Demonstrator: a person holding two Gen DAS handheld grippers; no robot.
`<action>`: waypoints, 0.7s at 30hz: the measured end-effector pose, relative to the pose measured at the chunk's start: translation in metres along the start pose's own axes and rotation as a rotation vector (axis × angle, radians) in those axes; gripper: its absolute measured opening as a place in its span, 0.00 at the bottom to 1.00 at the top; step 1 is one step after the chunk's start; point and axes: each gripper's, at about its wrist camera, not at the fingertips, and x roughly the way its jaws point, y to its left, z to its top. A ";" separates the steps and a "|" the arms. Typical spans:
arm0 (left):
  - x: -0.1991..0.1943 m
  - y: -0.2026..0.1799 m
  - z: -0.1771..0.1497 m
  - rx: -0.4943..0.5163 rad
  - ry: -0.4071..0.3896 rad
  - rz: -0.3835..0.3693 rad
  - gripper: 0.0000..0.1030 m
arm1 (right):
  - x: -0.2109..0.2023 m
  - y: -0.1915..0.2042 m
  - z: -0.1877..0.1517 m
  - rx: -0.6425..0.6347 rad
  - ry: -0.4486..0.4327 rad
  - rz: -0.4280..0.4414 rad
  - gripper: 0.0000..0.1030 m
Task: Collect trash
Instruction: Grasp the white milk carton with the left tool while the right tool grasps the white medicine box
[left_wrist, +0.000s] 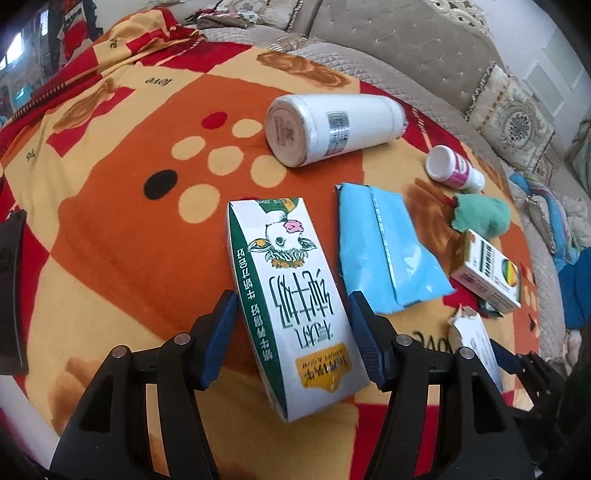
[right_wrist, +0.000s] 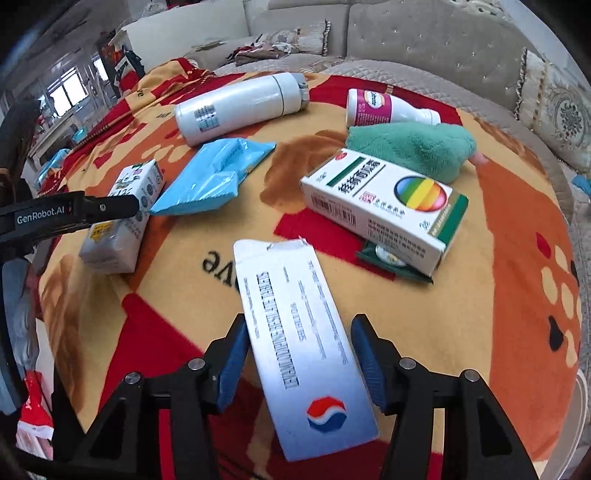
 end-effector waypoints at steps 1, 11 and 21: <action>0.002 0.001 0.000 -0.004 0.002 0.000 0.59 | 0.000 0.000 0.000 -0.002 -0.002 -0.006 0.56; -0.007 0.014 -0.009 -0.015 -0.022 -0.068 0.58 | 0.000 0.007 -0.003 -0.047 -0.037 -0.048 0.48; -0.063 0.006 -0.024 0.045 -0.099 -0.118 0.57 | -0.025 0.005 -0.016 0.004 -0.084 0.028 0.48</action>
